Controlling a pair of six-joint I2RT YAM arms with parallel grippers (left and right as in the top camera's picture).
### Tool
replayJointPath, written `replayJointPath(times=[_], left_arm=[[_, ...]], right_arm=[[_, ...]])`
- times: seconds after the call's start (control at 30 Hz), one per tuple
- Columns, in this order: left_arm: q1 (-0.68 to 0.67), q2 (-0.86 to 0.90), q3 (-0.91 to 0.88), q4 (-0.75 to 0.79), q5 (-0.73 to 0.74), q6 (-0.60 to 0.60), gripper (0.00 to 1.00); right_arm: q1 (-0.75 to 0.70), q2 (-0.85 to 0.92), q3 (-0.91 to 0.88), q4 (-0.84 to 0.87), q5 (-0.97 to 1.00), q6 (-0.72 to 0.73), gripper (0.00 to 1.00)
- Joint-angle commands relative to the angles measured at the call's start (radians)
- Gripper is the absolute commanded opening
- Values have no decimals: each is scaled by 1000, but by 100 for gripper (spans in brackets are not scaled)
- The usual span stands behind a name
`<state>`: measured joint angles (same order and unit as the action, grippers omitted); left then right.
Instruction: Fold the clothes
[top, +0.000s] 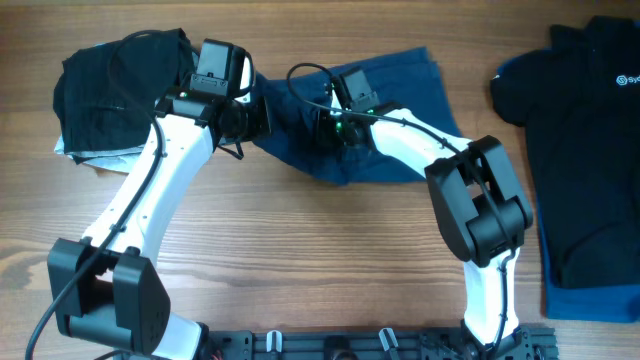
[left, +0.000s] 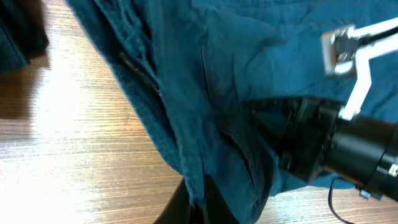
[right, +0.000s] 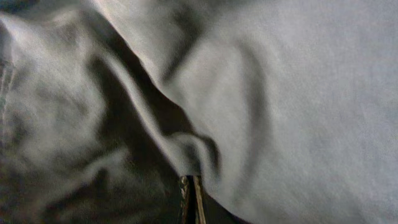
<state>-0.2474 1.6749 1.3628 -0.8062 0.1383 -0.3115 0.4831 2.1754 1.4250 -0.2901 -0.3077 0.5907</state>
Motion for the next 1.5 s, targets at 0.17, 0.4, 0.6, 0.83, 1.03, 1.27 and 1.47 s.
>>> replayJointPath(times=[0.17,0.4,0.6,0.83,1.03,1.27,1.47], left_arm=[[-2,-26,26,-24,-71,47,4],[-2,-26,26,-30,-77,47,4],[-2,-26,26,-35,-77,47,4],[-2,-26,26,-47,-107,47,4],[-2,-26,26,-47,-106,47,4],[-2,-26,26,-47,-106,47,4],[-2,-26,26,-50,-107,47,4]], right_arm=[[-25,-44,84,-10,-30,-77,4],[-62,-147,93,61,70,-97,8],[-57,-58,88,139,82,-93,7],[-48,108,88,259,61,-89,4],[-32,174,88,308,45,-74,5],[-52,24,108,290,18,-176,12],[-62,-140,108,-27,18,-169,10]])
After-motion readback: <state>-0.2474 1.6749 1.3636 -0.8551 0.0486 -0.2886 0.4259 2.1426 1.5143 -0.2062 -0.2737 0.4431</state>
